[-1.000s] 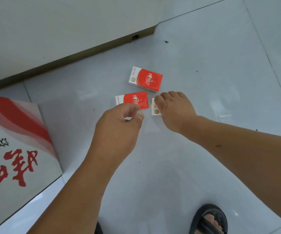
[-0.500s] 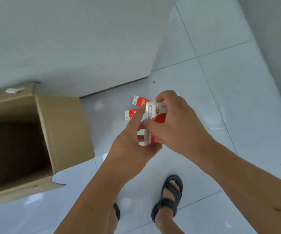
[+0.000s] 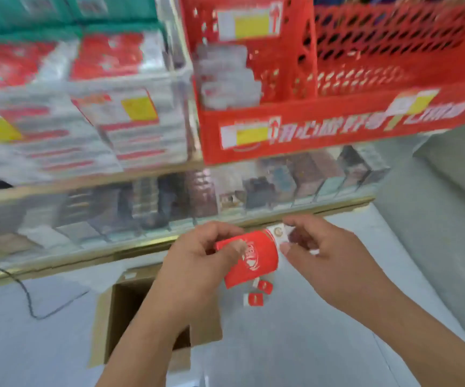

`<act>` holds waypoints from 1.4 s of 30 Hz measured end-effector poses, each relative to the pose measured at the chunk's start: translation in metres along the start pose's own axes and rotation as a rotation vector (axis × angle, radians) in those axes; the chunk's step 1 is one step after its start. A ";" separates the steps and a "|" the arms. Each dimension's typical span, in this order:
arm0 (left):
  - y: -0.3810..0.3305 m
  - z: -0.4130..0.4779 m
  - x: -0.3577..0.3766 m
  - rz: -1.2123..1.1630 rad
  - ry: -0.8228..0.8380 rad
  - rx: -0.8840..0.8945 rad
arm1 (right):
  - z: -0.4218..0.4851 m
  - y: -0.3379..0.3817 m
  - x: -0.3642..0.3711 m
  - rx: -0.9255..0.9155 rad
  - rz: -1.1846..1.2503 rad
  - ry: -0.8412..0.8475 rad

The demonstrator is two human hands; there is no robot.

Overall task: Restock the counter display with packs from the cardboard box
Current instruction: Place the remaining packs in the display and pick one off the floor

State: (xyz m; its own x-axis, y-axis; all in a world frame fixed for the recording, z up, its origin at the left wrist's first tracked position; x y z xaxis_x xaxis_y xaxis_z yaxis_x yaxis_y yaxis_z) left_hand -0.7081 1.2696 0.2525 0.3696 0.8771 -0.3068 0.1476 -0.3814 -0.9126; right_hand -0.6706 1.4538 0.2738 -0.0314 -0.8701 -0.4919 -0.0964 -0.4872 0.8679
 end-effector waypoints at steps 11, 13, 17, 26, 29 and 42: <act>-0.117 -0.052 -0.146 0.040 0.050 0.085 | -0.020 0.259 0.054 -0.744 -0.709 0.058; -0.127 -0.054 -0.163 0.006 0.020 0.080 | -0.013 0.281 0.055 -0.761 -0.721 0.091; -0.146 -0.046 -0.209 -0.058 -0.194 0.115 | 0.030 0.301 0.045 -0.687 -0.795 0.142; -0.187 -0.006 -0.249 0.160 -0.402 0.125 | 0.150 0.319 0.055 -0.721 -0.893 0.155; -0.191 0.007 -0.254 0.185 -0.424 0.123 | 0.180 0.318 0.066 -0.765 -0.910 0.137; -0.175 0.019 -0.253 0.026 -0.246 0.220 | 0.183 0.296 0.066 -0.598 -0.988 -0.003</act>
State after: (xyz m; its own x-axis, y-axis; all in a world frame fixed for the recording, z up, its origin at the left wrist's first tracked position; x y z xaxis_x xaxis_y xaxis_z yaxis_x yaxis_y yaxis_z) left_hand -0.8442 1.1202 0.4845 0.1344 0.9222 -0.3627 -0.0711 -0.3561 -0.9317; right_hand -0.8836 1.2656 0.4855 -0.2072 -0.0897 -0.9742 0.4062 -0.9138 -0.0023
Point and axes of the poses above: each hand's wrist, its own z-axis towards the middle knuckle, its own x-axis out of the palm, y = z × x, the point moved 10 cm from there along z, towards the middle knuckle, and after that the axes turned 8 degrees about z, right-handed, at the moved point
